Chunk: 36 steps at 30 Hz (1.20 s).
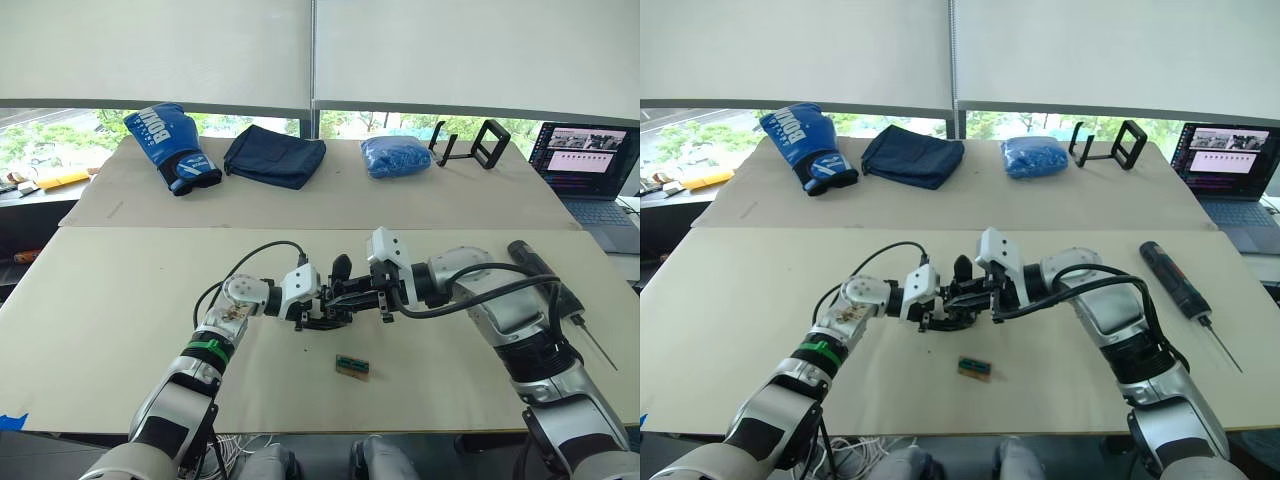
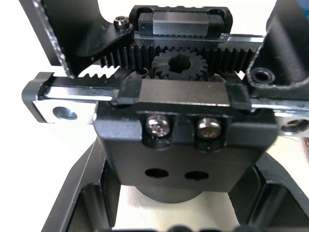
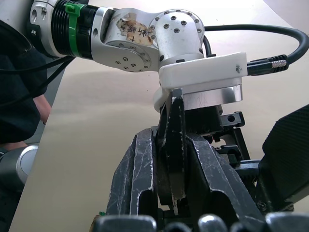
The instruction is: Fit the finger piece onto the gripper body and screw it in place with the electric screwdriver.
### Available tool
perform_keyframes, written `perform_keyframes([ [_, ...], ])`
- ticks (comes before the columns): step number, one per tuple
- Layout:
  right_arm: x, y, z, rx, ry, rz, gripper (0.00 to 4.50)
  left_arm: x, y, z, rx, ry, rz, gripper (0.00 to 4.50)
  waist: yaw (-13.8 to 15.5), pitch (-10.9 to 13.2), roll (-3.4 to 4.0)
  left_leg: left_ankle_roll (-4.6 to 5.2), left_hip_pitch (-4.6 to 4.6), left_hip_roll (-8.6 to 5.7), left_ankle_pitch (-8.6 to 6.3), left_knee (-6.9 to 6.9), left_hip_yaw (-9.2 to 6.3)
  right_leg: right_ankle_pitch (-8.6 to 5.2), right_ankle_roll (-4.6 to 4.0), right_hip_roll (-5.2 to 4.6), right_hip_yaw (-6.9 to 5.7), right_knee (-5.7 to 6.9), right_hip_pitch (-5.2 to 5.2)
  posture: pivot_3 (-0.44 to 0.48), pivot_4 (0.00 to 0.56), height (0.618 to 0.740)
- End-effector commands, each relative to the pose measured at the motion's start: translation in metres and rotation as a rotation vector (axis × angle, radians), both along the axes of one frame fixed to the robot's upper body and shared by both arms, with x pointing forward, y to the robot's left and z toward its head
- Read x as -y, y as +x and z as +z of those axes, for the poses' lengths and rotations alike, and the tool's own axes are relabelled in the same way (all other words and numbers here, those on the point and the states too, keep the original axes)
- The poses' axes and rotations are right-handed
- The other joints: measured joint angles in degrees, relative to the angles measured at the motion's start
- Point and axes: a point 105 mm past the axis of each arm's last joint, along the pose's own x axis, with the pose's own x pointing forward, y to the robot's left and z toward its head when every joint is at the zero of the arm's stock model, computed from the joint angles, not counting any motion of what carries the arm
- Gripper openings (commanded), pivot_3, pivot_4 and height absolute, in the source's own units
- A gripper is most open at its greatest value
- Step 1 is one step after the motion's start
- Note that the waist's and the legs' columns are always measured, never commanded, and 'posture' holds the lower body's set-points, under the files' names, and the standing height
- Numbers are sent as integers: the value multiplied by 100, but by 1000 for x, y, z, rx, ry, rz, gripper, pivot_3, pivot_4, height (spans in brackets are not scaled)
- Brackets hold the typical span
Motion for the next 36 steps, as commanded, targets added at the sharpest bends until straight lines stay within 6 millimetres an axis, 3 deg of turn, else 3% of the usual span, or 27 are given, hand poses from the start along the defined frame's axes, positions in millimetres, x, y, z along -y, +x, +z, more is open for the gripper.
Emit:
perform_keyframes([
  [1, 20, -1, -57, -165, -167, -86, 396, 5, 8, 26, 83, -51, -4, 2351, 0, 0, 0, 1, 0, 0, -1, 0, 0, 0, 0, -1, 0, -1, 0, 0, 150, 740],
  [7, 9, 1, -22, -87, -52, -43, 396, 6, 8, 27, 85, -54, -1, 2351, 6, 0, 0, 3, -6, 0, -2, 0, -1, 0, 0, -4, 4, -1, -5, 0, 150, 740],
  [9, 4, 0, -2, -65, 23, -33, 1427, 5, 9, 27, 85, -53, 0, 2351, 6, 2, -2, 4, -15, 0, -3, 0, -2, 0, 0, -5, 4, -3, -10, 0, 150, 740],
  [11, 3, -4, 17, -35, 66, -8, 2118, 5, 9, 26, 85, -51, -1, 2351, 6, 13, -1, 4, -50, 0, -2, 7, -11, 1, -1, -8, 3, -3, -30, 0, 150, 740],
  [16, 11, -16, 27, 10, 39, 16, 3822, 5, 12, 27, 87, -51, 3, 2351, 29, 15, -1, 4, -128, -15, 2, 17, 2, 5, 1, 9, -22, 11, -117, 0, 150, 740],
  [25, 42, -15, 31, 56, -12, -71, 3850, 5, 11, 23, 62, -47, 3, 2351, 44, 20, -5, 7, -134, -19, 1, 18, 3, 5, 5, 22, -28, 2, -116, 0, 150, 740],
  [29, 64, -18, 43, 85, -26, -144, 3850, -3, 9, 19, -6, -50, 21, 4236, 83, 21, -7, 9, -135, -19, 0, 18, 1, 5, 6, 22, -29, 0, -116, 0, 150, 740],
  [30, 76, -20, 48, 70, -32, -193, 3850, -11, 9, 19, -21, -47, 30, 4445, 90, 21, -7, 9, -135, -19, 0, 18, 1, 5, 7, 22, -29, -2, -116, 0, 150, 740],
  [31, 83, -22, 52, 58, -36, -226, 3850, -16, 8, 19, -31, -45, 37, 4445, 91, 21, -7, 9, -135, -18, 0, 18, 1, 5, 7, 22, -29, -1, -116, 0, 150, 740],
  [33, 105, -26, 56, -20, -80, -322, 4403, -32, 4, 22, -48, -27, 38, 4500, 86, 23, -7, 9, -135, -16, 0, 17, 0, 5, 7, 19, -28, -1, -117, 0, 150, 740],
  [34, 116, -27, 56, -48, -112, -372, 4470, -40, 0, 25, -51, -15, 30, 4500, 81, 23, -6, 9, -134, -14, 0, 17, 0, 5, 6, 9, -25, -1, -117, 0, 150, 740],
  [36, 155, -18, 57, -96, -191, -578, 4470, -59, -16, 43, -68, 2, -11, 4500, 54, 26, -6, 9, -134, -10, 0, 17, -2, 5, 6, -1, -23, -2, -118, 0, 150, 740],
])
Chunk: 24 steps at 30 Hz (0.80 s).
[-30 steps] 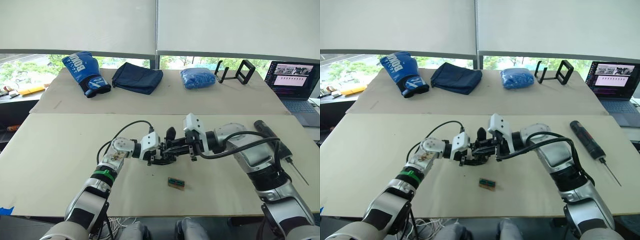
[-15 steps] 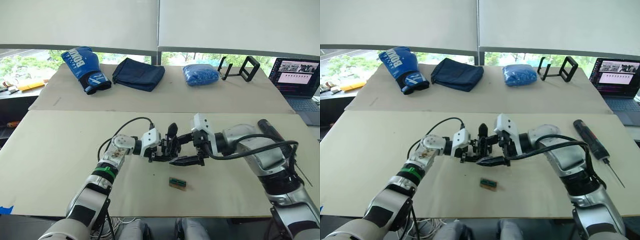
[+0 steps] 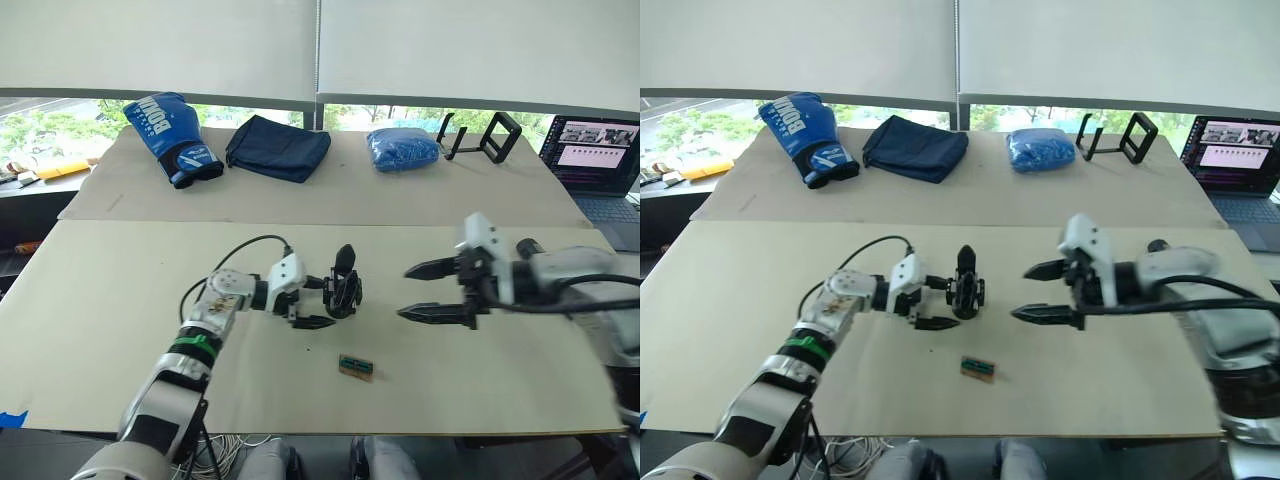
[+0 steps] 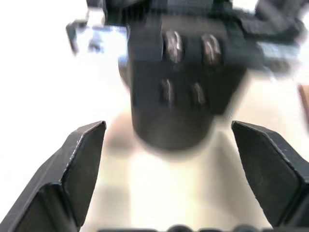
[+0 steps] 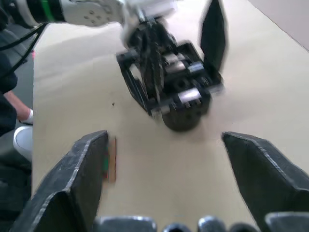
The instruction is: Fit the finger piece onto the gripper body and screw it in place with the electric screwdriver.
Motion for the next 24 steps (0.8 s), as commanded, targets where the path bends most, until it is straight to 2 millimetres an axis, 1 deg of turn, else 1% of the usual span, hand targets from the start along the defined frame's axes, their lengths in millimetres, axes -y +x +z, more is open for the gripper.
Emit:
perform_keyframes([
  [1, 53, 10, 13, -33, -82, -290, 4470, -20, -22, 42, 6, -26, -76, 4500, -35, 4, 0, 0, 0, 3, 0, 0, -1, 0, -1, -1, 3, 1, -1, 0, 150, 740],
  [2, 70, 15, 14, -60, -81, -388, 4470, -25, -33, 57, -9, -30, -95, 4500, -43, 5, -2, -1, 1, 5, 0, 0, -2, 0, -1, -2, 8, 1, 0, 0, 150, 740],
  [3, 80, 18, 14, -79, -75, -445, 4470, -26, -40, 66, -23, -32, -106, 4500, -47, 6, -3, -2, 1, 6, 0, 1, -4, -1, -1, -4, 20, 1, 0, 0, 150, 740],
  [4, 101, 23, 8, -88, -123, -547, 4470, -30, -52, 82, -36, -43, -127, 4500, -46, 6, -3, -3, 2, 6, 1, 1, -5, 0, -1, -7, 26, -2, 3, 0, 150, 740],
  [5, 117, 26, 3, -93, -165, -617, 4470, -31, -62, 93, -49, -46, -144, 4500, -43, 6, -2, -3, 2, 5, 1, 1, -5, -1, 0, -9, 32, -1, 3, 0, 150, 740],
  [6, 133, 28, -3, -87, -224, -666, 4470, -30, -69, 103, -53, -53, -158, 4500, -28, 7, 0, -3, 1, 5, 1, 1, -5, -2, 1, -9, 34, -2, 3, 0, 150, 740],
  [7, 150, 30, -8, -85, -277, -720, 4470, -27, -76, 117, -31, -70, -172, 4500, -18, 9, 4, -3, 2, 2, 1, 0, -6, -4, 4, -10, 34, -4, 5, 0, 150, 740],
  [8, 159, 31, -11, -84, -305, -746, 4470, -24, -80, 126, -16, -82, -176, 4500, -11, 10, 6, -3, 3, -1, 0, 0, -5, -8, 10, -10, 37, -3, 5, 0, 150, 740],
  [10, 179, 35, -16, -114, -336, -843, 4470, -21, -93, 152, 4, -103, -217, 4500, -12, 17, 15, -3, 3, -5, 1, 1, -3, -13, 20, -4, 40, 0, 6, 0, 150, 740],
  [12, 194, 40, -17, -105, -386, -904, 4470, -19, -104, 172, 13, -115, -257, 4500, -35, 27, 22, -6, 3, -6, 3, 1, 4, -15, 23, 6, 42, 4, 3, 0, 150, 740],
  [17, 219, 51, -21, -98, -485, -952, 4470, -13, -107, 206, 51, -166, -253, 4500, -111, 32, 29, -20, 30, -7, 11, -9, 13, -40, 65, 37, 45, 11, 15, 0, 150, 740],
  [21, 220, 56, -32, -136, -496, -931, 4470, -10, -107, 215, 68, -165, -238, 4500, -134, 34, 31, -28, 48, -5, 16, -18, 23, -40, 65, 52, 63, 14, 20, 0, 150, 740],
  [24, 222, 60, -37, -146, -494, -939, 4470, -8, -107, 219, 69, -166, -233, 4500, -131, 45, 50, -31, 48, -4, 18, -18, 26, -36, 58, 54, 64, 16, 19, 0, 150, 740],
])
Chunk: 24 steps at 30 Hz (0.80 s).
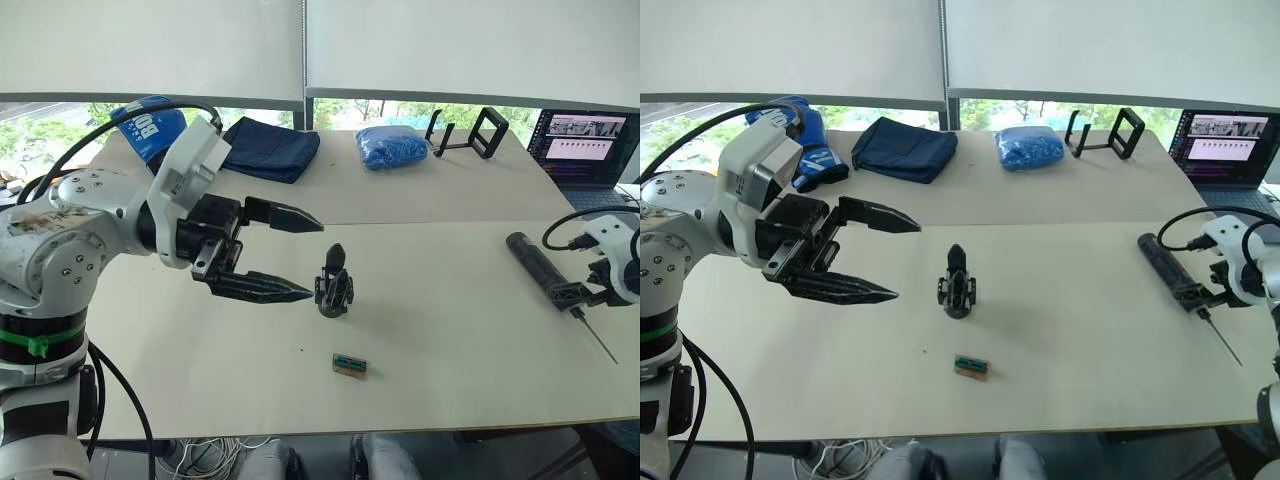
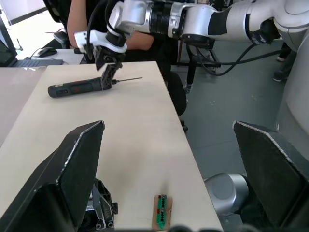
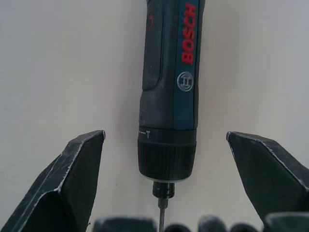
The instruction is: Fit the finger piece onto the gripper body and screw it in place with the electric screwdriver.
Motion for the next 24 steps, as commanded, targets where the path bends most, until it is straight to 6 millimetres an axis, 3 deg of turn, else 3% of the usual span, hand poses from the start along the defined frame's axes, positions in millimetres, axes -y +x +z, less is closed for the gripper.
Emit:
perform_keyframes([
  [1, 6, 7, 8, 31, -28, -9, 4470, 1, -4, 15, 36, -11, 3, 4500, 1, 8, 10, 0, 1, 0, 0, 1, 1, 3, -5, 0, 1, 2, 0, 0, 150, 740],
  [10, -1, 12, -9, -27, 4, -19, 4470, 5, -7, 24, 68, -18, -11, 4500, 8, 20, 30, -4, 2, -1, 2, 1, 7, 20, -33, 4, 1, 5, -1, 0, 150, 740],
  [13, -1, 14, -10, -24, 9, -31, 3656, 5, -6, 24, 69, -20, -9, 4500, -3, 21, 30, -6, 4, -1, 3, 1, 9, 20, -34, 6, 4, 8, 0, 0, 150, 740],
  [18, -1, 14, -12, -30, -21, 10, 1927, 5, -7, 26, 59, -22, -17, 4500, -5, 21, 30, -15, 8, 2, 7, 0, 9, 20, -35, 16, 5, 9, 0, 0, 150, 740],
  [24, -7, 15, -5, -35, -21, 108, 1854, 7, -5, 23, 61, -13, -22, 4500, -18, 21, 31, -18, 13, 3, 9, 0, 12, 20, -36, 19, 12, 13, 0, 0, 150, 740],
])
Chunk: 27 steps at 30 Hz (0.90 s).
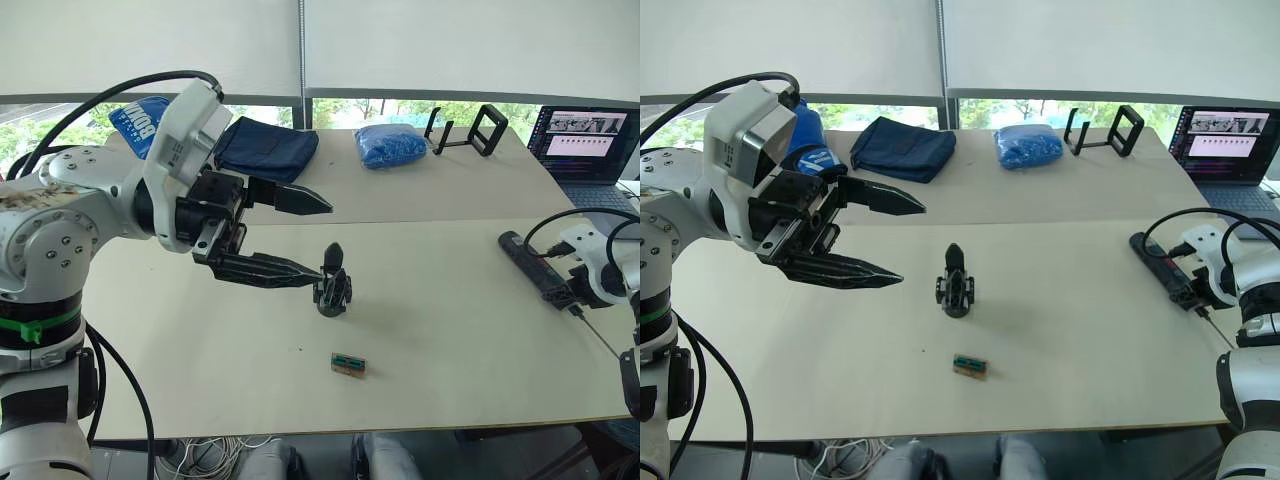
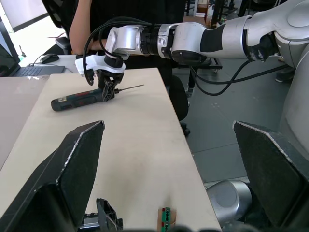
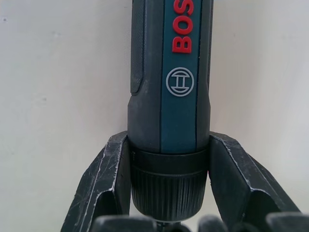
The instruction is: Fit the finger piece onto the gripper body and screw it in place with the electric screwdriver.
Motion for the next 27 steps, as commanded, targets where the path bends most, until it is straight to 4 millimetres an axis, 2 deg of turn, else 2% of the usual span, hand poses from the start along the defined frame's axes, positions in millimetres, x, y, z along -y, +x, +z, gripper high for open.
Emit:
perform_keyframes([
  [1, -7, 1, 18, 15, 3, 129, 1854, -1, -2, 7, 45, -1, -5, 4500, -5, 0, 0, 0, 1, 1, 0, 0, 1, 0, 0, 1, 1, 1, 0, 0, 150, 740],
  [3, -17, -2, 30, -1, -30, 290, 1854, -2, -1, 5, 48, 7, -1, 4500, 0, 8, 14, -1, 1, 2, 1, 0, 1, 0, 0, 3, 3, 1, 0, 0, 150, 740],
  [7, -61, -23, 46, -72, 76, 512, 1854, -3, -1, -4, 85, 34, -19, 4500, 18, 23, 42, -1, 0, 1, 1, -1, 5, -1, 1, 4, 15, 6, -8, 0, 150, 740],
  [9, -73, -37, 40, -115, 63, 580, 1854, -3, -3, -6, 95, 40, -38, 4500, 32, 23, 42, -4, 1, 7, 2, 0, 6, 0, 1, 11, 19, 9, -9, 0, 150, 740],
  [13, -87, -65, 15, -198, 26, 697, 1854, -2, 1, -9, 119, 43, -34, 4500, 82, 23, 40, -6, -2, 7, 3, 3, 4, -3, 4, 12, 37, 9, -8, 0, 150, 740],
  [18, -91, -74, -3, -209, -9, 737, 1854, 1, 2, -15, 142, 51, -27, 4500, 95, 22, 35, -5, 5, 1, 2, 4, 11, -7, 11, 15, 61, 9, -6, 0, 150, 740],
  [20, -91, -80, -7, -239, 19, 705, 2886, 0, -1, -18, 145, 66, -45, 4500, 89, 23, 34, -5, 10, 3, 3, 3, 15, -8, 12, 19, 67, 10, -6, 0, 150, 740],
  [24, -94, -92, -6, -328, 81, 646, 4343, 0, -4, -20, 150, 73, -62, 4500, 98, 23, 34, -4, 9, 3, 3, 3, 19, -8, 12, 18, 72, 10, -8, 0, 150, 740],
  [25, -95, -93, -4, -338, 93, 630, 4483, 1, -4, -20, 150, 74, -66, 4500, 97, 23, 34, -4, 10, 3, 3, 4, 19, -8, 12, 18, 73, 10, -8, 0, 150, 740],
  [27, -98, -93, -3, -363, 121, 593, 4483, 1, -5, -21, 155, 78, -70, 4500, 85, 23, 33, -4, 11, 5, 3, 4, 19, -8, 12, 21, 74, 9, -7, 0, 150, 740],
])
